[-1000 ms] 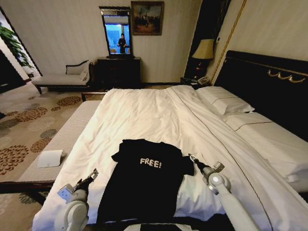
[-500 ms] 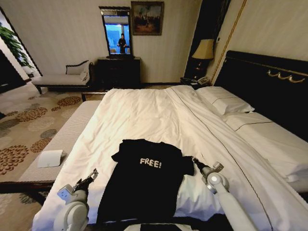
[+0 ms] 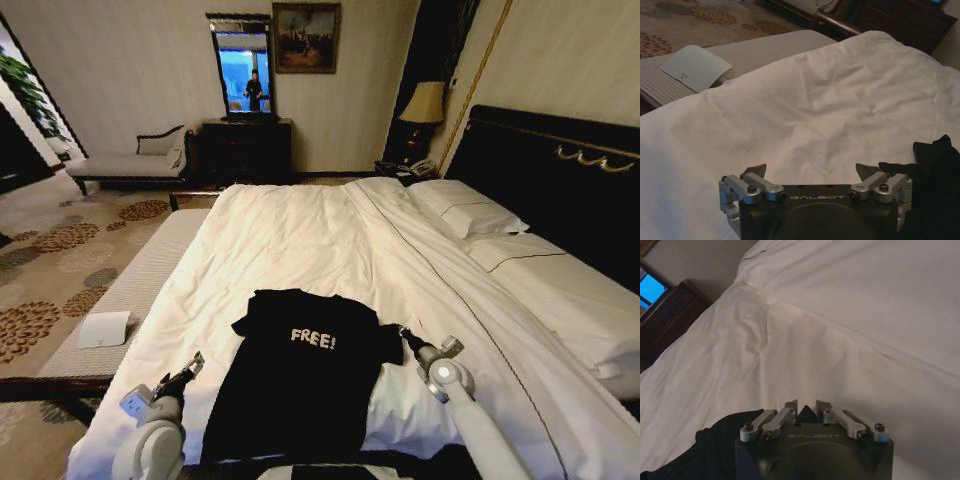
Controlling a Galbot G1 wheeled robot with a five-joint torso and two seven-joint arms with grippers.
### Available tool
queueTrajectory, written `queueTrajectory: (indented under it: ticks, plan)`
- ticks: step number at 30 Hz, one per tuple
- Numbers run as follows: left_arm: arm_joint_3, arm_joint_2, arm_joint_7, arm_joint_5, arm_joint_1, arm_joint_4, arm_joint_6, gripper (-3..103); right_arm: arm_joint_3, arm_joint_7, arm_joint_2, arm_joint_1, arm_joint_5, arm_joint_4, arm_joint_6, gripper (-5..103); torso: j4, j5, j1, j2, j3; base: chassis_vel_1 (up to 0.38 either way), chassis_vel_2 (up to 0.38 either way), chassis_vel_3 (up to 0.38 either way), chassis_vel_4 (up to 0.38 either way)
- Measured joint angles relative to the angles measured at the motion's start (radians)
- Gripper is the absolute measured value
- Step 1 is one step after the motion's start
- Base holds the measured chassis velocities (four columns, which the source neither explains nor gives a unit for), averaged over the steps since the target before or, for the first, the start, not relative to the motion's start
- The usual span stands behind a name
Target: Fold the clothes on the bed.
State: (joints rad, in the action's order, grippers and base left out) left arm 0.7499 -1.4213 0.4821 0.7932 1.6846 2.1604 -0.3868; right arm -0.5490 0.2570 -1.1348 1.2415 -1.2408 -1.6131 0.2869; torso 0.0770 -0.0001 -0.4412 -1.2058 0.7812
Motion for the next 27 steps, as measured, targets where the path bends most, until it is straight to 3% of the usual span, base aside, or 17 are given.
queueTrajectory:
  ticks: [4, 7, 9, 13, 15, 16, 17, 19, 22, 27]
  plan:
    - [-0.001, 0.004, 0.0, 0.0, -0.004, 0.001, 0.0, 100, 0.0, -0.012, 0.006, -0.003, 0.002, 0.021, 0.004, 38, 0.0, 0.0, 0.0, 0.0, 0.0, 0.0, 0.0, 0.0, 0.0]
    - [-0.001, 0.007, 0.0, 0.0, -0.005, 0.001, 0.0, 100, 0.0, -0.017, 0.006, -0.003, 0.002, 0.028, 0.004, 44, 0.0, 0.0001, 0.0, 0.0, 0.0, 0.0, 0.0, 0.0, 0.0]
    - [0.0, 0.008, 0.0, 0.0, -0.005, -0.003, 0.0, 100, 0.002, -0.023, 0.004, -0.001, 0.004, 0.029, 0.004, 54, 0.0, 0.0, 0.0, 0.0, 0.0, 0.0, 0.0, 0.0, 0.0]
    - [0.001, 0.01, 0.0, 0.001, -0.006, -0.008, 0.0, 100, 0.005, -0.03, -0.003, 0.0, 0.009, 0.029, 0.004, 47, 0.0, 0.0, 0.0, 0.0, 0.0, 0.0, 0.0, 0.0, 0.0]
    - [0.001, 0.012, 0.0, 0.001, -0.009, -0.011, 0.0, 100, 0.008, -0.033, -0.008, 0.0, 0.011, 0.029, 0.004, 36, 0.0, 0.0, 0.0, 0.0, 0.0, 0.0, 0.0, 0.0, 0.0]
    - [0.001, 0.014, 0.0, 0.001, -0.011, -0.012, 0.0, 100, 0.009, -0.034, -0.011, 0.0, 0.013, 0.029, 0.004, 36, 0.0, 0.0, 0.0, 0.0, 0.0, 0.0, 0.0, 0.0, 0.0]
    - [0.001, 0.015, 0.0, 0.002, -0.013, -0.013, 0.0, 100, 0.009, -0.034, -0.012, 0.0, 0.014, 0.029, 0.003, 25, 0.0, 0.0, 0.0, 0.0, 0.0, 0.0, 0.0, 0.0, 0.0]
    - [0.001, 0.017, 0.0, 0.002, -0.015, -0.014, 0.0, 100, 0.009, -0.035, -0.014, 0.0, 0.015, 0.03, 0.002, 25, 0.0, 0.0001, 0.0, 0.0, 0.0, 0.0, 0.0, 0.0, 0.0]
    - [0.0, 0.019, 0.0, 0.003, -0.02, -0.019, -0.001, 100, 0.01, -0.035, -0.015, 0.001, 0.021, 0.031, -0.002, 9, 0.0, 0.0, 0.0, 0.0, 0.0, 0.0, 0.0, 0.0, 0.0]
    - [-0.003, 0.02, 0.0, 0.004, -0.026, -0.028, -0.001, 100, 0.008, -0.027, -0.022, 0.006, 0.033, 0.033, -0.029, 1, 0.0, 0.0, 0.0, 0.0, 0.0, 0.0, 0.0, 0.0, 0.0]
